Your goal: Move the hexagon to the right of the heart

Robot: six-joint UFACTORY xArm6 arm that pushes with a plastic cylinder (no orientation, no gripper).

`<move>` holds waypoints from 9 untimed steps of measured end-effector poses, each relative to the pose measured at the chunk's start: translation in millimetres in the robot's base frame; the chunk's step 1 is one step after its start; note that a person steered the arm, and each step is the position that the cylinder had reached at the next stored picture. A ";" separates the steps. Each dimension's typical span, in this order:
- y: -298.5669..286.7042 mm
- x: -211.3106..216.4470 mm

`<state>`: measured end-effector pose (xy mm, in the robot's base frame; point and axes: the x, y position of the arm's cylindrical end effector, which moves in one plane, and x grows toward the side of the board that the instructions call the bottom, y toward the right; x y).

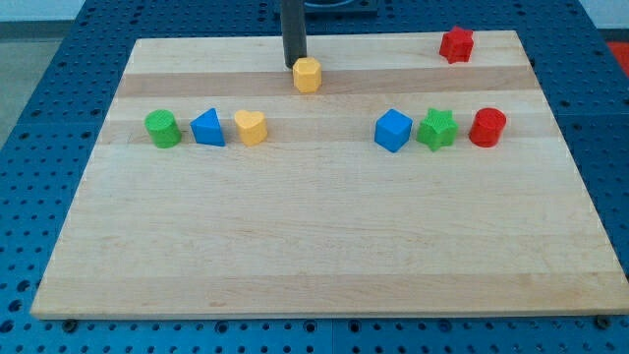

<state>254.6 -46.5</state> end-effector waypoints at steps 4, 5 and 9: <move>25.0 9.9; 25.0 23.8; 45.7 53.2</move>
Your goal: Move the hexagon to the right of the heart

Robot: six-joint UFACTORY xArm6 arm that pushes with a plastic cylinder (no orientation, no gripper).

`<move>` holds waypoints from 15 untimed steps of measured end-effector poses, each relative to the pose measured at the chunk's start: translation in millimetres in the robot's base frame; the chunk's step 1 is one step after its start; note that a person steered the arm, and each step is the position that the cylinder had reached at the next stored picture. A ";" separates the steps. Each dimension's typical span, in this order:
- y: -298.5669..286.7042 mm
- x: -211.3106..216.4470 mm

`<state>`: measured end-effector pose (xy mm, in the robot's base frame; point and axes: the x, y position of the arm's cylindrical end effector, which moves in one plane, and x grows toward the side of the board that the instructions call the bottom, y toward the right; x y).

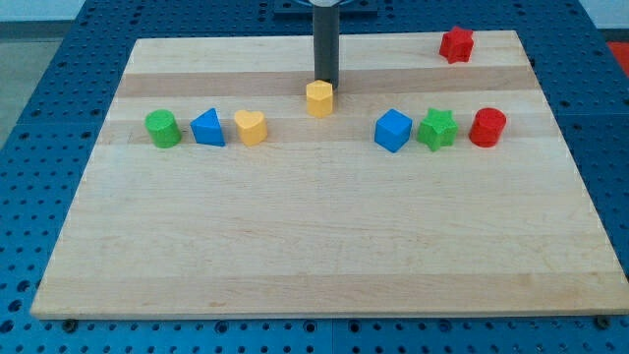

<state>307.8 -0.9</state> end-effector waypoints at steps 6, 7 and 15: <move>0.1 63.9; 8.0 68.0; 20.1 99.8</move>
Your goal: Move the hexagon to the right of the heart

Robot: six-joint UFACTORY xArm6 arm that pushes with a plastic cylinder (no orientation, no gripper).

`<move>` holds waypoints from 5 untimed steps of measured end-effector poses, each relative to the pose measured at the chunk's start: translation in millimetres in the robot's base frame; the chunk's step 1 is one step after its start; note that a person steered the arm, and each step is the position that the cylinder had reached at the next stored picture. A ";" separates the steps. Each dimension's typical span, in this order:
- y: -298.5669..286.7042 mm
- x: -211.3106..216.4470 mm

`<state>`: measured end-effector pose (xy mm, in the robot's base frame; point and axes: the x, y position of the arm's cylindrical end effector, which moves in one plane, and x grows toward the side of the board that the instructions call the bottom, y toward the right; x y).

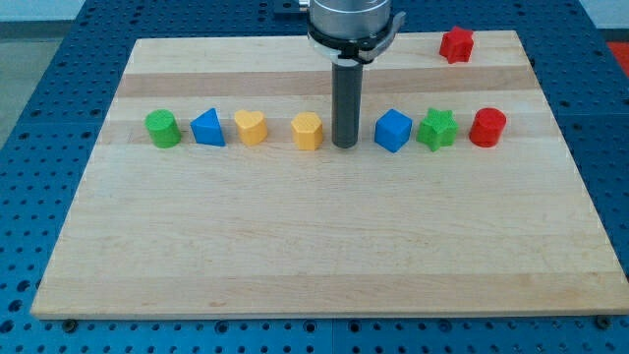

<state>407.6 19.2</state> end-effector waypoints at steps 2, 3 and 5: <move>-9.1 0.0; -14.6 -0.4; -23.6 -5.8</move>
<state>401.8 -4.3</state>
